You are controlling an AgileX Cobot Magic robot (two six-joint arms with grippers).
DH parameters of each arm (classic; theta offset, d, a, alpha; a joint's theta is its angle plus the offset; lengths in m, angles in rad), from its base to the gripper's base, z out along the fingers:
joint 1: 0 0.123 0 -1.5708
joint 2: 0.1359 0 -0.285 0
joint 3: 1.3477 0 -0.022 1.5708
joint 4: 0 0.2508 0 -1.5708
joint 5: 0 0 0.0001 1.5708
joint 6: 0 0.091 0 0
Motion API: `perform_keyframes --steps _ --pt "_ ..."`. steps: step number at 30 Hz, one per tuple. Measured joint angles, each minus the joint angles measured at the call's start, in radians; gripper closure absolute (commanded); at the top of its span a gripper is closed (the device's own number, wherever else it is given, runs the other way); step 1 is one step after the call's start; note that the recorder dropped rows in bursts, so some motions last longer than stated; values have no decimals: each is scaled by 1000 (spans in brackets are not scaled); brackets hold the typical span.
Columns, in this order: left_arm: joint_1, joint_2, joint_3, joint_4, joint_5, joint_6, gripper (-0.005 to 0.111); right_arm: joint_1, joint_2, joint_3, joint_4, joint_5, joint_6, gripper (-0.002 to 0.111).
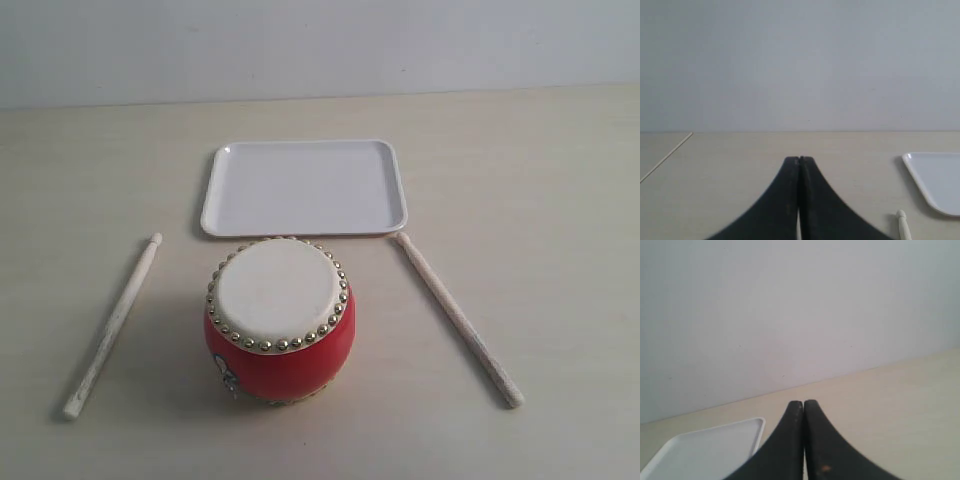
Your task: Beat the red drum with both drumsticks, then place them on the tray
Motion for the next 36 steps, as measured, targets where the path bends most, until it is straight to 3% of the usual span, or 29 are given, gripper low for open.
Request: perform_keyframes --steps 24,36 --pt "0 0 0 0 -25 17 107 0 0 0 0 0 0 108" --pt "0 0 0 -86 51 -154 107 0 0 0 -22 5 -53 108"
